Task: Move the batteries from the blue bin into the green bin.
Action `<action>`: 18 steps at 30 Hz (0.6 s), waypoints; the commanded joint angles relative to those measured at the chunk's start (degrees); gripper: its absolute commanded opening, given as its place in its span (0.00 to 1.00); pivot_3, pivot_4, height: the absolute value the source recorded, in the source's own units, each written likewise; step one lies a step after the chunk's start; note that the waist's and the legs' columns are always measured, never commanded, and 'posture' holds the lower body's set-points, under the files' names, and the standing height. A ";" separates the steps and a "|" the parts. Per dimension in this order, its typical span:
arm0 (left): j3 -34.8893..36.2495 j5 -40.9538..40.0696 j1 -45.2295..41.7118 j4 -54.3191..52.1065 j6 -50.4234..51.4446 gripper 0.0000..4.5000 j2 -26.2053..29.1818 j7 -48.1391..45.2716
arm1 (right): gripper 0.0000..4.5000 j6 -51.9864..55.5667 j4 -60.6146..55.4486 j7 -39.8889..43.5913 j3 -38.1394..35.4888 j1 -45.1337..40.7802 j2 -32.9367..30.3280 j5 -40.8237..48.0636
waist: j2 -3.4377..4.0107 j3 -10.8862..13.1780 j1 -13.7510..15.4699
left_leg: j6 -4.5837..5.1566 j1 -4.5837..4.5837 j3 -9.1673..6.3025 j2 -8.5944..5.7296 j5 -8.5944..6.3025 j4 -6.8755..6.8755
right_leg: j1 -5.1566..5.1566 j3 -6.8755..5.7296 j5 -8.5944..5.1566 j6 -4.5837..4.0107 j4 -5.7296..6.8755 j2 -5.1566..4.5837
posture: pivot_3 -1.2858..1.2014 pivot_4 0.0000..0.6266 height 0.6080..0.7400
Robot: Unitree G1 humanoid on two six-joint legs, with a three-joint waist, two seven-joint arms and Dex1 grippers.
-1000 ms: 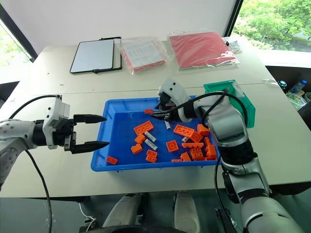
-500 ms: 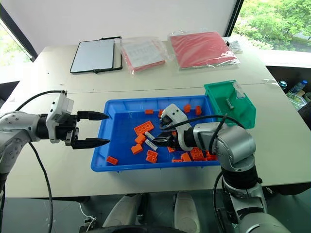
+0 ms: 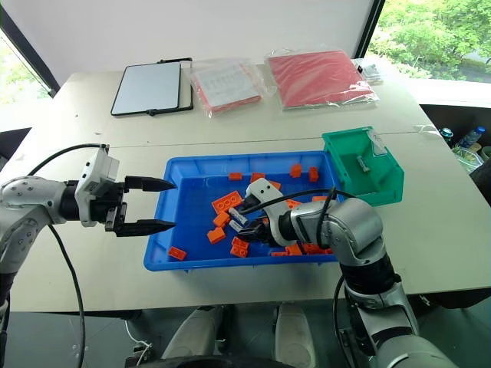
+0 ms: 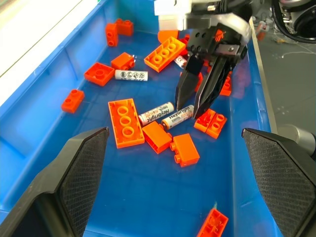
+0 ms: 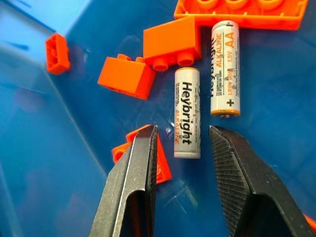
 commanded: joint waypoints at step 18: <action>0.34 0.42 -3.43 1.31 -1.28 1.00 -0.75 0.05 | 0.02 1.17 2.58 -2.59 -26.13 -13.66 -14.76 11.52 | -0.01 0.04 0.42 | 0.01 -0.11 0.02 -0.03 0.01 0.04 | -0.07 -0.04 0.01 0.02 -0.02 0.02 | 0.52 0.24 0.96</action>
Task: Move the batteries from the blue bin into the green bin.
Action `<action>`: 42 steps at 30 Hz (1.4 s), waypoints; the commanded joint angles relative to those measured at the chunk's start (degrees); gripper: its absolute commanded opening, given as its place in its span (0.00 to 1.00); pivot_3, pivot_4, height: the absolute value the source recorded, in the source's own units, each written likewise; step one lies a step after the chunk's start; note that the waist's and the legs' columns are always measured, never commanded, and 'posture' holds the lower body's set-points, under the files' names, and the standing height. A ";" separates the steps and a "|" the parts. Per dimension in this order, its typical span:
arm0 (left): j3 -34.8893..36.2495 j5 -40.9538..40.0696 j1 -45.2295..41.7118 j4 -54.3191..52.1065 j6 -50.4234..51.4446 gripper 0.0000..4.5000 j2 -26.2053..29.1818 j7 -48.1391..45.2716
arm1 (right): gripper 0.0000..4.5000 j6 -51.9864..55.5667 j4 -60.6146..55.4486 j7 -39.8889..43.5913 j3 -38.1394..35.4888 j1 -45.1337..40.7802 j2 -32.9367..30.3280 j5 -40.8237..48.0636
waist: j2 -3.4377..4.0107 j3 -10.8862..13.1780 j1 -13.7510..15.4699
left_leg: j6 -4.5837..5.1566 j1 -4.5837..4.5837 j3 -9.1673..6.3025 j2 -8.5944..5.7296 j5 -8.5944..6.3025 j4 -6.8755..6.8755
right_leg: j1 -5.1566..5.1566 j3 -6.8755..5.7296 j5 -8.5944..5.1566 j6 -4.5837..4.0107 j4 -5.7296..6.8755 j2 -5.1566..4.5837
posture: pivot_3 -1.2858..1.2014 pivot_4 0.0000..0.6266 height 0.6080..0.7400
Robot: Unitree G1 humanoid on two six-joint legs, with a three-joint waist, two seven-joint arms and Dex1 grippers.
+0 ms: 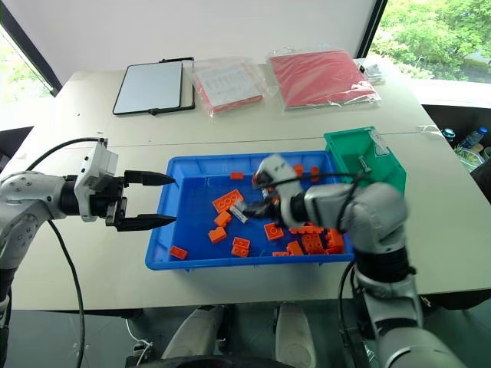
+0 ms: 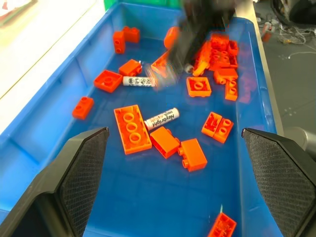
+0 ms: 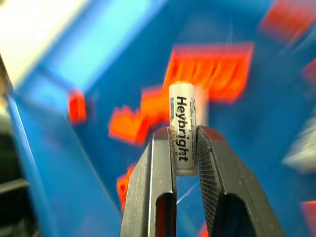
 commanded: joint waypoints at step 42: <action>-0.39 1.22 -3.69 1.86 -1.39 1.00 -2.04 -0.95 | 0.82 -20.68 5.85 3.27 25.47 9.80 2.00 -10.57 | -0.26 -0.06 -0.35 | 0.09 -0.33 0.19 0.02 -0.04 0.15 | -0.38 0.08 0.01 0.04 0.13 -0.01 | 0.52 0.24 0.96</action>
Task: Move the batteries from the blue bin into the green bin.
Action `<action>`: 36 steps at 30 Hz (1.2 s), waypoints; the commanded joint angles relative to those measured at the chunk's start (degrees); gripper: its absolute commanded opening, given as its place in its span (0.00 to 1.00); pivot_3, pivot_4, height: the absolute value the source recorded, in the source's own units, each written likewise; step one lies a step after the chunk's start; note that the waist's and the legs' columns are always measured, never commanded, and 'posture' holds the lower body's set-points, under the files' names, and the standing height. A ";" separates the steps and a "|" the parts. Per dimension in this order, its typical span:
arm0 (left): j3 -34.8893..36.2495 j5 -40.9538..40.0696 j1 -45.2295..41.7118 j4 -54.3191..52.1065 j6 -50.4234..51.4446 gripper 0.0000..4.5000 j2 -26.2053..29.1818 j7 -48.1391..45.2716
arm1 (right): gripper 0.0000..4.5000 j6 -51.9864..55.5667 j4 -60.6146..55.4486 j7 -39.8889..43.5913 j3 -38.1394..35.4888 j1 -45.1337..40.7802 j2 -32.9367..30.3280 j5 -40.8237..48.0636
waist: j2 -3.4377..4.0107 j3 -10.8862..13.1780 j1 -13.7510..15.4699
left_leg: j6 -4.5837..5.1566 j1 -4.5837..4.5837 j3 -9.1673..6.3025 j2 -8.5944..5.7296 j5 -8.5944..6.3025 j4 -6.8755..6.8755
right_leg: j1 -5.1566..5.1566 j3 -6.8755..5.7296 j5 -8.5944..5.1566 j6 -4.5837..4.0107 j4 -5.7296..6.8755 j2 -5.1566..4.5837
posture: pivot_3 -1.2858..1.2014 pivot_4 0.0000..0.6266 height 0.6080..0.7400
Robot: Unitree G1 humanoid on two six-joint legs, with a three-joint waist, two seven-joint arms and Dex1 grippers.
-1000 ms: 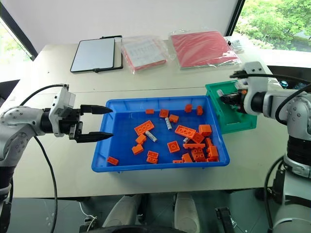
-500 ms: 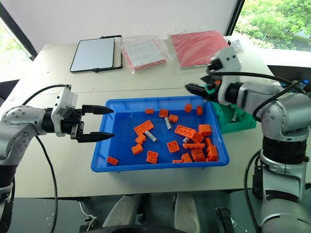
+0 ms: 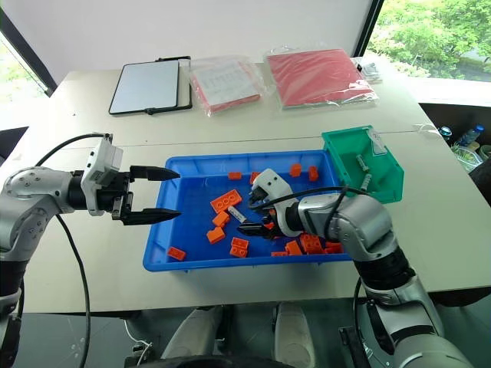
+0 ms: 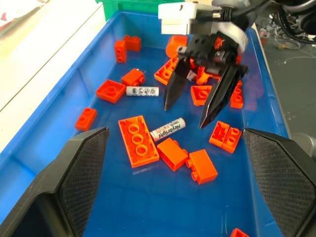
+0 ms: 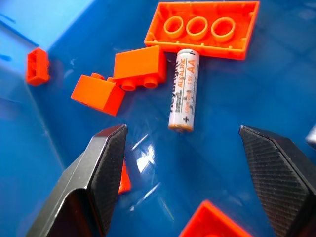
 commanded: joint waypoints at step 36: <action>-0.12 0.69 -4.22 2.39 -1.26 1.00 -1.45 -0.71 | 0.67 -11.89 9.09 5.28 -22.11 -1.24 -23.19 -9.36 | -0.02 0.03 -0.13 | 0.10 0.05 0.36 0.07 -0.06 0.23 | 0.10 0.08 0.01 0.04 0.02 -0.05 | 0.52 0.24 0.96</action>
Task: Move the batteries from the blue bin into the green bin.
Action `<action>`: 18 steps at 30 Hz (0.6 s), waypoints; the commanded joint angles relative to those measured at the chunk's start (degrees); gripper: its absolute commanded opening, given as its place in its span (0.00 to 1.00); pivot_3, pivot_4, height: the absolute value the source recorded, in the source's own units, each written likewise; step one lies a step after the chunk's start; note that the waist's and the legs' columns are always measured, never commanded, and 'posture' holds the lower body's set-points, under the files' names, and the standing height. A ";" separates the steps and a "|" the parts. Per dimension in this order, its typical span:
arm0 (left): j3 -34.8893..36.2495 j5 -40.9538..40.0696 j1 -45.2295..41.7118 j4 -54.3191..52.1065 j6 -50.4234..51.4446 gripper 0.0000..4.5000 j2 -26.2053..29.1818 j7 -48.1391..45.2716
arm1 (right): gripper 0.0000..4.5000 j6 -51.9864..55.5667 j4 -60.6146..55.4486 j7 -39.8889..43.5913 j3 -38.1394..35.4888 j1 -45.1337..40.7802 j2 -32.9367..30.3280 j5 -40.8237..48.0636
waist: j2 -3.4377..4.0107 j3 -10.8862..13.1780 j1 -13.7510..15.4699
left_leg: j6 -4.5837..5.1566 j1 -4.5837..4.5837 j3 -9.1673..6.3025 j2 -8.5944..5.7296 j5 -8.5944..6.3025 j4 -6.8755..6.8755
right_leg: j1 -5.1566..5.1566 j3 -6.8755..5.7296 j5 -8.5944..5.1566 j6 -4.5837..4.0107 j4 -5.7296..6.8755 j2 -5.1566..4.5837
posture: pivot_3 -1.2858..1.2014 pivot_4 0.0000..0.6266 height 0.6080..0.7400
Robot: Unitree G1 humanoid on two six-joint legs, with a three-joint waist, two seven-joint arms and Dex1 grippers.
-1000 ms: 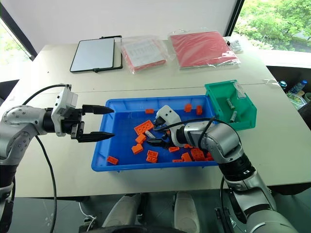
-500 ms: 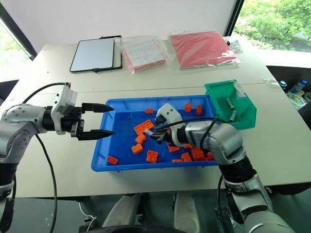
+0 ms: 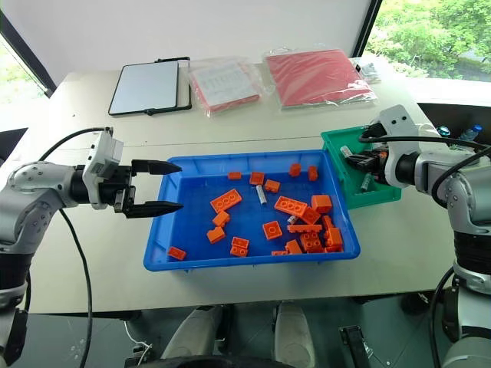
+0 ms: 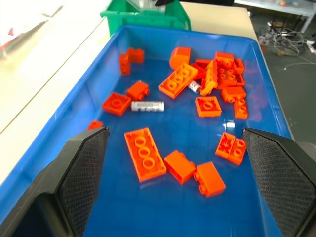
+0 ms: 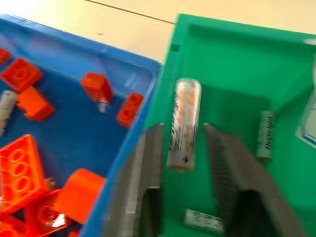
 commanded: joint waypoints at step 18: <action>1.89 -0.02 0.31 -1.96 0.07 1.00 0.98 -0.05 | 0.67 11.76 -13.15 -10.77 11.85 0.22 27.02 4.59 | -0.02 0.00 0.47 | -0.01 -0.10 -0.19 -0.12 0.00 0.15 | 0.01 0.01 0.04 0.04 0.01 -0.02 | 0.52 0.24 0.96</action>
